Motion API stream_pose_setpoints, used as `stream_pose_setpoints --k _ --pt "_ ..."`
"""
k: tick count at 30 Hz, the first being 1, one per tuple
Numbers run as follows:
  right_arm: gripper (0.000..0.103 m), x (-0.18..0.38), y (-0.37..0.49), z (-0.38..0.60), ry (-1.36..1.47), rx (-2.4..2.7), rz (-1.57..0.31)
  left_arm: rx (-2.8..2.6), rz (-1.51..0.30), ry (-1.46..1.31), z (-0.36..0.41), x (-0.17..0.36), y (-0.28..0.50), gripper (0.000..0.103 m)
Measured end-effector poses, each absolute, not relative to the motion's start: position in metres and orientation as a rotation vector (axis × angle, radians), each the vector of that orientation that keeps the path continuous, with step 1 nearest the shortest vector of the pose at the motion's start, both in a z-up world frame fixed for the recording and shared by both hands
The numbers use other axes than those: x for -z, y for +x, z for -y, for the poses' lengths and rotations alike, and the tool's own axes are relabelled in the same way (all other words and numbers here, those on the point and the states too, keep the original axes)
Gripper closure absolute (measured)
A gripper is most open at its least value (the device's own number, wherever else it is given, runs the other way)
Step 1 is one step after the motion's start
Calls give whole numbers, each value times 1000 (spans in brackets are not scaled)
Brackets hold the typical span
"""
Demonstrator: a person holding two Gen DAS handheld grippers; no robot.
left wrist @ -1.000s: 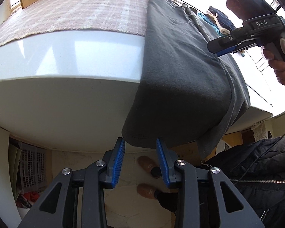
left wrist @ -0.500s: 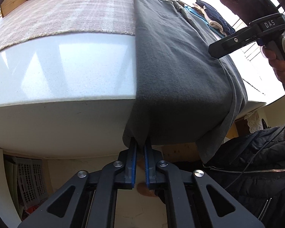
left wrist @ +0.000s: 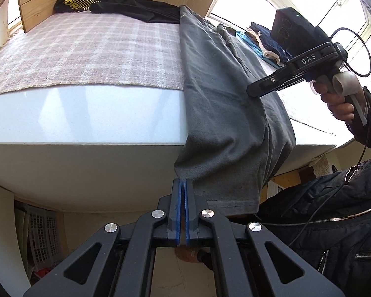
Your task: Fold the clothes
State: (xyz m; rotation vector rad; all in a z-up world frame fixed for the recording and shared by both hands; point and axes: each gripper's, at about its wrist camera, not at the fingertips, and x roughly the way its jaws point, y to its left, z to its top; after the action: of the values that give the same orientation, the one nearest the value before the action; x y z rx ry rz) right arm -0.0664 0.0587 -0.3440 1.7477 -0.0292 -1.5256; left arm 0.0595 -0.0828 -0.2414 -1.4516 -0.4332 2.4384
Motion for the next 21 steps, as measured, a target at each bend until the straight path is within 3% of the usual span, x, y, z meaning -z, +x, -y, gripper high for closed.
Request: stream_pose_setpoints --k 8,13,17,18,21 --pt "90 347 -61 -72 1887 1486 -185 -2420 444 -1502 75 259 65 102" --pt "89 307 -49 -51 1670 1599 -432 -2433 516 -1516 91 262 67 103" --pt "90 310 -27 -4 1460 1502 -559 -2454 532 -1479 86 258 66 103" --pt "96 315 -21 7 1419 1501 -631 -2458 534 -1472 85 258 66 103" --pt "99 328 -9 26 1328 1503 -775 -2468 554 -1453 84 257 74 103"
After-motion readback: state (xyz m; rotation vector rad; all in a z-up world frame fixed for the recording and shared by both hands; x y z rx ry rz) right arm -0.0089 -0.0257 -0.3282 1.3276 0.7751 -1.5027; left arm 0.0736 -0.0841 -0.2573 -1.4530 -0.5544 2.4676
